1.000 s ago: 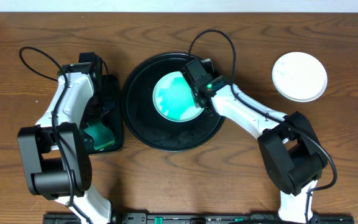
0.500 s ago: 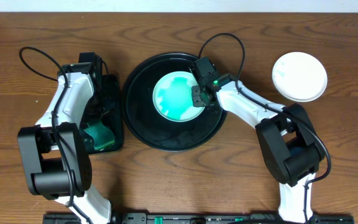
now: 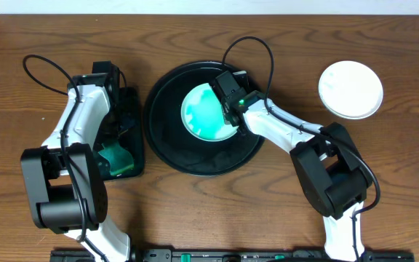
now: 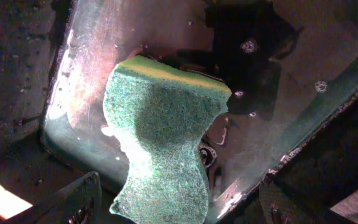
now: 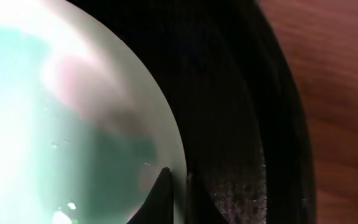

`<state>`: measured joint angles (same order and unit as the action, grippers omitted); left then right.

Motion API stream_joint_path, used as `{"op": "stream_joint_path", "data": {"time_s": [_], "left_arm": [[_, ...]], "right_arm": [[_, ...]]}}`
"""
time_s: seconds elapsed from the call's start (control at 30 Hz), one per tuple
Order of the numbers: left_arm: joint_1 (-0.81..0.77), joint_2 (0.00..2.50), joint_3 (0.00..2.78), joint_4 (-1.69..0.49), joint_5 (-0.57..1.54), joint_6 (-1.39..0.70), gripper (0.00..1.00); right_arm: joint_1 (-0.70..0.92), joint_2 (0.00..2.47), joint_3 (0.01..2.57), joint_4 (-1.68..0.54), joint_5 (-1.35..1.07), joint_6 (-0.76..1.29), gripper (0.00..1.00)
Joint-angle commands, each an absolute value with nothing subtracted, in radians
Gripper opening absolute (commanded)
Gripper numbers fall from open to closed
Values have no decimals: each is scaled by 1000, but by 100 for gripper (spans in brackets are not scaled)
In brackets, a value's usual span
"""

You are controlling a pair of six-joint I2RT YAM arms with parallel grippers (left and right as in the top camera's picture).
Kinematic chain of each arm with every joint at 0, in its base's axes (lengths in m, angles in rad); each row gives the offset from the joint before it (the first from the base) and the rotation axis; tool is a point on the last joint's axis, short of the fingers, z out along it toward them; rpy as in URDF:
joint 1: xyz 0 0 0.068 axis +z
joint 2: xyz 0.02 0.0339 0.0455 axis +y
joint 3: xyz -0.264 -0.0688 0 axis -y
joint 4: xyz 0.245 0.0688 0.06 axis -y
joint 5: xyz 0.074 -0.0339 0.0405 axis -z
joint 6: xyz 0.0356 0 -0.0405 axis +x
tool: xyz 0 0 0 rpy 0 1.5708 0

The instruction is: Clean dirty plates on tray and stack at the side

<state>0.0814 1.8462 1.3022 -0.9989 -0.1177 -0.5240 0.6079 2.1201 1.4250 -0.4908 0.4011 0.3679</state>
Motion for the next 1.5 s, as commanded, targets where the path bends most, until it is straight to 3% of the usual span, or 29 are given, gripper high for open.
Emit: {"op": "stream_joint_path", "data": {"time_s": [0.0,0.13,0.27,0.3,0.33,0.37,0.43,0.47,0.57,0.63,0.77,1.47], "left_arm": [[79,1855,1313,-1005,-118,-530,82],[79,1855,1313,-1005,-118,-529,82],[79,1855,1313,-1005,-118,-529,82],[79,1855,1313,-1005,-118,-530,82],[79,1855,1313,-1005,-118,-529,82],[79,1855,1313,-1005,-118,-529,82],[79,1855,1313,-1005,-118,-529,82],[79,1855,1313,-1005,-118,-529,82],[79,1855,1313,-1005,-118,-530,82],[79,1855,1313,-1005,-118,-530,82],[79,1855,1313,-1005,-115,-529,82],[79,1855,1313,-1005,-115,-529,82]], "right_arm": [[570,2171,1402,-537,426,324,1],[554,2172,1402,-543,96,453,1],[543,2172,1402,-529,-52,606,1],[542,2172,1402,-531,-78,652,5],[542,2172,1402,-531,-99,680,18],[542,2172,1402,-530,-127,702,38],[542,2172,1402,-523,-179,724,52],[542,2172,1402,-517,-202,725,52],[543,2172,1402,-500,-238,727,33],[543,2172,1402,-489,-241,744,29],[542,2173,1402,-459,-240,763,1],[543,2038,1402,-339,-9,503,1]]}}
